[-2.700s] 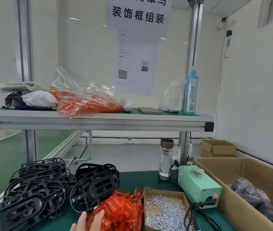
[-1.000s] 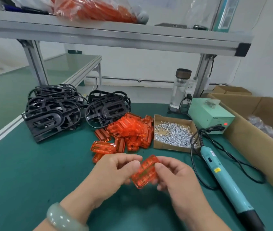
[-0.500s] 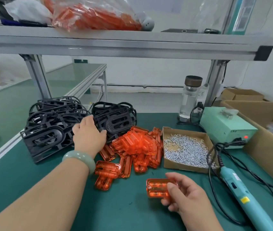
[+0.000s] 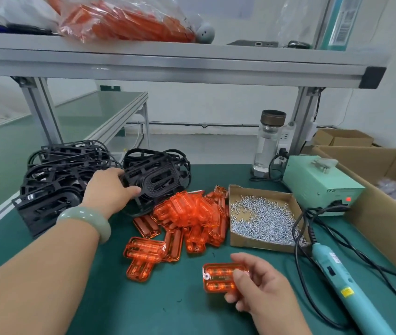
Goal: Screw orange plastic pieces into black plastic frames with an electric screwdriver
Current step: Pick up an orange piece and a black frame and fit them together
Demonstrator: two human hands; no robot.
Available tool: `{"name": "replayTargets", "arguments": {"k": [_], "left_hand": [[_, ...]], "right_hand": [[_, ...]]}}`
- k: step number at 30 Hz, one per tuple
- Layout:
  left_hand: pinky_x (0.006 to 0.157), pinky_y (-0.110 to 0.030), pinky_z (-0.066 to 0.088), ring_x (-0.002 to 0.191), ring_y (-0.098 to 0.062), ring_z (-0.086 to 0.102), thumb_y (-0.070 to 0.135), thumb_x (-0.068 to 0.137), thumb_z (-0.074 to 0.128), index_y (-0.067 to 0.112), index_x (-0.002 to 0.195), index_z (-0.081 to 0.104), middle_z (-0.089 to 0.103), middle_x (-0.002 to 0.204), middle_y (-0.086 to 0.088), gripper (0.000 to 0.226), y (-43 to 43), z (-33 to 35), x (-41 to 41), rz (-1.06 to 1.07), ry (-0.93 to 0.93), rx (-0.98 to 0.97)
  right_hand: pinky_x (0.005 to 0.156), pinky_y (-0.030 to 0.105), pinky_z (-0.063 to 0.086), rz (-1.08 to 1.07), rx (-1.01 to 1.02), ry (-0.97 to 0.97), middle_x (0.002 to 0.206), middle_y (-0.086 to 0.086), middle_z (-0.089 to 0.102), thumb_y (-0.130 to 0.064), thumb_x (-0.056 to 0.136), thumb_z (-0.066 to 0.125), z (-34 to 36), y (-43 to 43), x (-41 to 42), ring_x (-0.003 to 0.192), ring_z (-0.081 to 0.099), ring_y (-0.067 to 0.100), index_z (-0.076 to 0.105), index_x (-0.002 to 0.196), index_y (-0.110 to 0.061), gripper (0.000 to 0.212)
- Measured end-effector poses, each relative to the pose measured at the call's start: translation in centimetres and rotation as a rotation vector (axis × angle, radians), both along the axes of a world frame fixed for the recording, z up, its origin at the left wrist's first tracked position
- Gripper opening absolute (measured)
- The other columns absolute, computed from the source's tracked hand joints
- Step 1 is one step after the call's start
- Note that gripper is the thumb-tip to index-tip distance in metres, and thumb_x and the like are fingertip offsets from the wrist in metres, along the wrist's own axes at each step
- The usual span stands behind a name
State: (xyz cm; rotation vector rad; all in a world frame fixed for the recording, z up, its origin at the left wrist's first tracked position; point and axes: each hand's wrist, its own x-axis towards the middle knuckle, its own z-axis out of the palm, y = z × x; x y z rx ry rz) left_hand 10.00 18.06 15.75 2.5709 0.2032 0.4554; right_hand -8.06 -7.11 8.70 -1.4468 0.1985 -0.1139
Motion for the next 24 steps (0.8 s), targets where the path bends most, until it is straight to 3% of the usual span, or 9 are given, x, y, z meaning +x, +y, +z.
{"name": "replayTargets", "arguments": {"k": [4,8,11,14,19,21,22,24], "left_hand": [[0.080,-0.034,0.052,0.083,-0.025,0.064,0.016,0.084,0.069,0.008,0.109,0.068,0.069,0.090,-0.007,0.027,0.8,1.1,-2.0,0.003,-0.087,-0.374],[0.047,-0.017,0.041,0.061,-0.007,0.056,0.021,0.081,0.071,0.024,0.088,0.069,0.064,0.069,0.008,0.008,1.8,3.8,-5.5,-0.046,-0.257,-0.410],[0.054,-0.017,0.038,0.057,-0.001,0.057,0.031,0.077,0.074,0.033,0.074,0.068,0.064,0.057,0.014,0.007,3.2,5.7,-8.4,-0.121,-0.295,-0.319],[0.058,-0.023,0.043,0.051,-0.010,0.058,0.046,0.065,0.074,0.046,0.084,0.067,0.065,0.059,0.016,0.020,3.9,7.4,-11.4,-0.249,-0.264,-0.297],[0.041,-0.013,0.041,0.043,0.010,0.054,0.043,0.060,0.062,0.064,0.085,0.059,0.061,0.055,0.030,0.033,2.0,9.8,-16.0,-0.428,-0.096,0.155],[0.048,-0.006,0.040,0.054,0.017,0.052,0.039,0.066,0.061,0.068,0.084,0.053,0.056,0.060,0.038,0.036,-0.3,9.4,-17.4,-0.546,0.085,0.390],[0.054,-0.002,0.038,0.062,0.020,0.050,0.040,0.067,0.057,0.063,0.082,0.055,0.054,0.064,0.042,0.027,-1.4,8.8,-17.9,-0.597,0.146,0.464],[0.060,0.000,0.034,0.070,0.014,0.050,0.043,0.069,0.051,0.051,0.083,0.056,0.056,0.070,0.028,0.017,-4.0,7.5,-18.7,-0.669,0.173,0.481]], "right_hand": [[0.039,0.019,0.043,-0.003,0.006,-0.009,0.061,0.007,0.068,0.009,0.091,0.056,0.0,0.0,0.0,0.045,0.060,0.016,0.067,0.098,-0.010,0.024],[0.040,0.019,0.043,-0.013,0.043,-0.014,0.062,0.007,0.068,0.009,0.092,0.056,-0.1,0.1,-0.1,0.046,0.060,0.015,0.067,0.099,-0.011,0.023],[0.042,0.019,0.043,-0.026,0.042,-0.014,0.062,0.006,0.067,0.006,0.093,0.056,-0.2,0.1,0.0,0.048,0.060,0.014,0.067,0.100,-0.013,0.023],[0.042,0.019,0.044,-0.041,0.049,-0.014,0.062,0.004,0.067,0.006,0.094,0.056,-0.3,0.2,0.0,0.048,0.060,0.014,0.067,0.101,-0.014,0.023],[0.041,0.018,0.043,-0.083,0.081,-0.023,0.061,0.002,0.067,0.005,0.094,0.055,-0.2,0.3,-0.1,0.047,0.059,0.012,0.066,0.102,-0.012,0.022],[0.041,0.018,0.044,-0.106,0.091,-0.033,0.062,0.002,0.069,0.005,0.094,0.055,0.0,0.3,-0.2,0.047,0.059,0.012,0.066,0.102,-0.012,0.022],[0.041,0.018,0.044,-0.122,0.104,-0.036,0.062,0.001,0.069,0.005,0.094,0.055,0.1,0.2,-0.2,0.047,0.059,0.012,0.066,0.101,-0.012,0.022],[0.041,0.017,0.043,-0.158,0.146,-0.045,0.062,0.001,0.069,0.006,0.095,0.054,0.2,0.2,-0.3,0.046,0.059,0.012,0.066,0.101,-0.012,0.022]]}}
